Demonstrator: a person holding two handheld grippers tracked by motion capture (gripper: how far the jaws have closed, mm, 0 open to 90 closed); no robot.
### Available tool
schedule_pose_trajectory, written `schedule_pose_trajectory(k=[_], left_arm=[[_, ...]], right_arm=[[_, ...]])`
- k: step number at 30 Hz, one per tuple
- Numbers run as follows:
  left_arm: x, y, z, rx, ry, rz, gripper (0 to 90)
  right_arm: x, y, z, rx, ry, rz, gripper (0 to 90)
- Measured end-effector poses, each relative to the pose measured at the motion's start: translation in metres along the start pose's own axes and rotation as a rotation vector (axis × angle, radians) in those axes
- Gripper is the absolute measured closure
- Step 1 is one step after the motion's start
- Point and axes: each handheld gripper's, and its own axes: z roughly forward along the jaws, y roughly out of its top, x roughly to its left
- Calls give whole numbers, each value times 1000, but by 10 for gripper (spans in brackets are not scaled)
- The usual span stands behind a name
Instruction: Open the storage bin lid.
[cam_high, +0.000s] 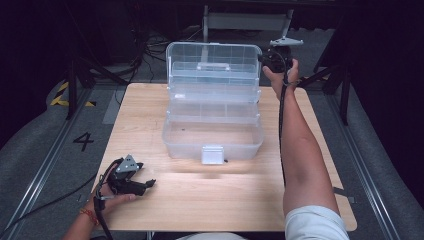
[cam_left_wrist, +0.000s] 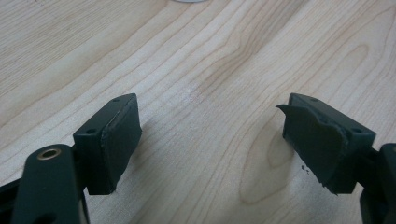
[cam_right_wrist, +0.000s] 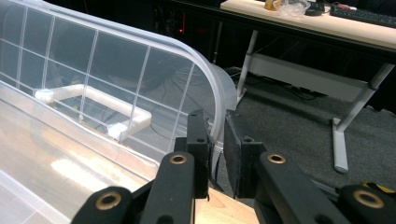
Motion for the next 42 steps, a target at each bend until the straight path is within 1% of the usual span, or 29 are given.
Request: schedule_pose_trajectory(k=[3, 6, 8, 9, 10, 15, 21, 27, 31, 33, 34, 35, 36, 38, 39, 40, 42], left_arm=[[0, 0, 0, 0, 0, 0, 198], [0, 0, 0, 0, -1, -1, 199], [0, 0, 0, 2, -2, -1, 199], [1, 0, -1, 3, 4, 13, 199], [0, -1, -1, -1, 4, 4, 201], [0, -1, 0, -5, 2, -1, 203], [0, -1, -1, -3, 2, 2, 203], [1, -1, -1, 1, 2, 7, 202], [0, -1, 0, -3, 5, 6, 202], [0, -1, 0, -3, 6, 7, 202], [0, -1, 0, -3, 6, 6, 202], [0, -1, 0, -4, 6, 6, 202], [0, -1, 0, -4, 6, 6, 202], [0, -1, -1, -3, 6, 7, 202], [0, -1, 0, -3, 6, 6, 202], [0, -1, 0, -3, 6, 6, 202], [0, -1, 0, -4, 6, 7, 203]], right_arm=[[-1, -1, 1, 15, -8, 1, 798], [-2, -2, 1, 19, 5, 7, 809], [-1, -3, 2, 30, 3, -7, 821], [-1, -4, 3, 38, 3, -13, 823], [-1, -4, 3, 44, 1, -12, 823], [-1, -7, 4, 50, 6, -13, 824], [0, -9, 1, 49, 14, -14, 807], [2, -12, -7, 50, 13, -27, 767], [3, -16, -13, 46, 19, -25, 739], [5, -18, -16, 48, 23, -29, 709], [6, -20, -19, 51, 28, -27, 700], [7, -23, -23, 50, 29, -36, 691], [7, -23, -23, 50, 29, -36, 691], [8, -26, -29, 45, 38, -35, 657], [9, -29, -35, 42, 35, -37, 641], [9, -29, -35, 42, 35, -37, 641], [9, -33, -43, 36, 26, -43, 616]])
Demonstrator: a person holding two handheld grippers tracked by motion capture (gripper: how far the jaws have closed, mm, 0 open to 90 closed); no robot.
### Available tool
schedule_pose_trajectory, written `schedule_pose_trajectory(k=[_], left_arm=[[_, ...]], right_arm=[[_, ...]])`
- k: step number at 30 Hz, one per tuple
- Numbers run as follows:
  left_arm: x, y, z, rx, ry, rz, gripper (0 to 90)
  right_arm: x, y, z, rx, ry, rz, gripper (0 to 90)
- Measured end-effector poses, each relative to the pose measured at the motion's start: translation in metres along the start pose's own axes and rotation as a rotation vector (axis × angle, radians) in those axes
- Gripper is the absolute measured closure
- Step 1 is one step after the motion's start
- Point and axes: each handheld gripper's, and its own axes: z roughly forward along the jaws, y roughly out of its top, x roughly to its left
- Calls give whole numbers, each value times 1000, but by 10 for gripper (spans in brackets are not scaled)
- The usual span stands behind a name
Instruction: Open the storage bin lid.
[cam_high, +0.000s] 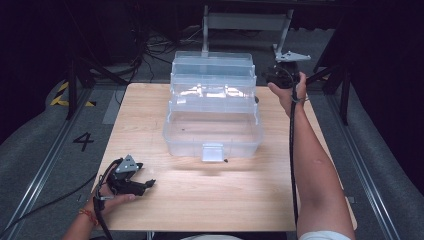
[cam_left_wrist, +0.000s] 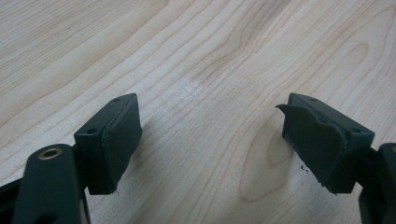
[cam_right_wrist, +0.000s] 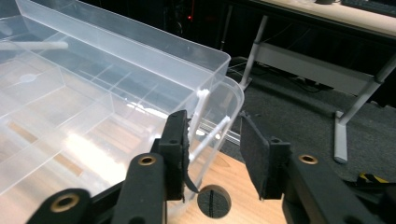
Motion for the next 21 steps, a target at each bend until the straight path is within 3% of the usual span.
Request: schedule_pose_trajectory(k=[4, 21], left_arm=[[0, 0, 0, 0, 0, -1, 202], [0, 0, 0, 4, 5, -4, 201]], right_arm=[[-1, -8, -15, -10, 8, 29, 560], [6, -37, -62, 27, 0, -37, 412]])
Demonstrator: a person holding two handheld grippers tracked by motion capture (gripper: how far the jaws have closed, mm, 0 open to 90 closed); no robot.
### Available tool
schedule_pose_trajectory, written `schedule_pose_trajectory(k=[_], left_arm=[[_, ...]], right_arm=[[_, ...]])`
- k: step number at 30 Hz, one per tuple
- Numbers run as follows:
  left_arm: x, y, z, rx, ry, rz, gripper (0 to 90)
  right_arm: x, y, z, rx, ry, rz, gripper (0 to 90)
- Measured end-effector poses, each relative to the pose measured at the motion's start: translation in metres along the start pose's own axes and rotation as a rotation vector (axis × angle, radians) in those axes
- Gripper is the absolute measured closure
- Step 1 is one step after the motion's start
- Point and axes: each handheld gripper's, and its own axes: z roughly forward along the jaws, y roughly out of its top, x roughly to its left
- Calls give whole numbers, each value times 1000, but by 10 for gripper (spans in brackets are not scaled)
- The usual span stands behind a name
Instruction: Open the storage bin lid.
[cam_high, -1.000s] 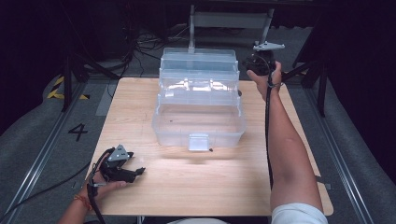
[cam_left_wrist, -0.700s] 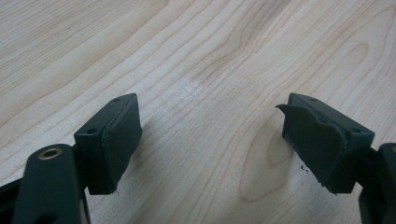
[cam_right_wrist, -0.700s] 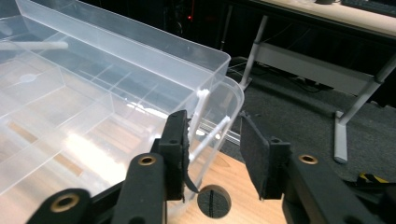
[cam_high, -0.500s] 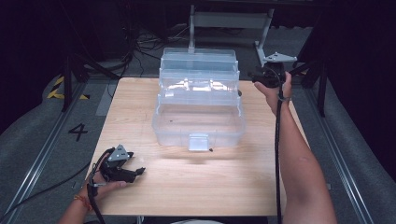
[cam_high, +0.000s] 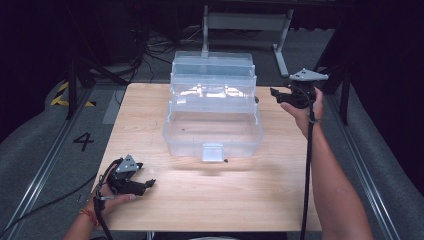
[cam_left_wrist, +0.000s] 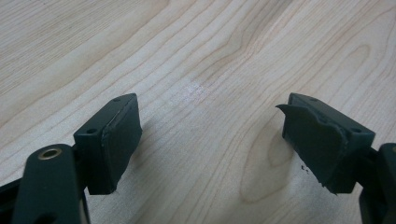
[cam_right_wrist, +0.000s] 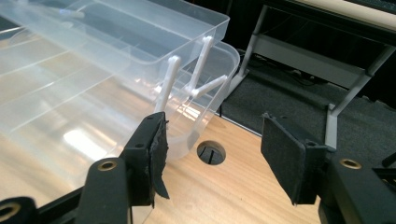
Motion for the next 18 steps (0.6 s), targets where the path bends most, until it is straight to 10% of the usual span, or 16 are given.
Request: schedule_pose_trajectory(k=[18], left_arm=[[-1, 0, 0, 5, 0, -16, 196]], right_arm=[[19, -45, -30, 90, 42, -93, 334]])
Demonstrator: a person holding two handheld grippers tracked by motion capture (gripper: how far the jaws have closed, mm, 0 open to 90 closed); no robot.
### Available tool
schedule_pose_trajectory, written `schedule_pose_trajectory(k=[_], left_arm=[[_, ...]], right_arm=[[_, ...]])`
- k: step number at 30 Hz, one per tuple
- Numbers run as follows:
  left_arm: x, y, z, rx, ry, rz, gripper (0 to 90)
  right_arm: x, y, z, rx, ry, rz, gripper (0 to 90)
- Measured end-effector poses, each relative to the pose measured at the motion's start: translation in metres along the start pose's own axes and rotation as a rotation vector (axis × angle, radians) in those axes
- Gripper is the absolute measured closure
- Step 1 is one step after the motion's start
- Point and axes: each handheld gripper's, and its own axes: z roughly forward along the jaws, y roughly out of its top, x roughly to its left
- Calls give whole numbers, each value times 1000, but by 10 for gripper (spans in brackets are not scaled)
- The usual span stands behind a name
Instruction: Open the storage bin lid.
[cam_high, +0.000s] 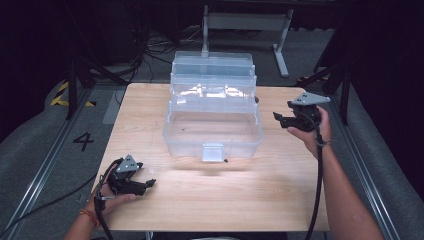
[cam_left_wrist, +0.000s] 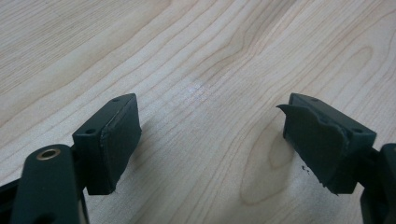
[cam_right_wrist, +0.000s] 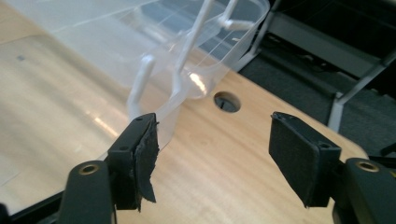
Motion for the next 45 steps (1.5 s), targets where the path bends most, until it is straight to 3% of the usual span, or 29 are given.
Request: schedule_pose_trajectory(k=[4, 11, 18, 29, 34, 37, 40, 45], left_arm=[[0, 0, 0, 1, 8, 2, 192], [0, 0, 0, 0, 10, -2, 189], [0, 0, 0, 1, 8, -1, 185], [0, 1, 1, 0, 7, -2, 182], [0, 1, 1, -1, 8, -3, 181], [0, 1, 1, -1, 8, -3, 180], [0, 1, 1, -3, 6, -8, 177], [1, 2, 2, 0, 7, 1, 167]], right_arm=[[7, -14, -4, 9, 24, -10, 328], [18, -39, -11, 26, 27, -45, 320], [28, -63, -22, 66, 5, -75, 292], [36, -103, -37, 107, 29, -68, 260], [36, -136, -43, 146, 52, -23, 244], [34, -147, -45, 156, 63, 2, 234], [31, -167, -50, 149, 74, 77, 218], [28, -188, -54, 167, 77, 135, 204]])
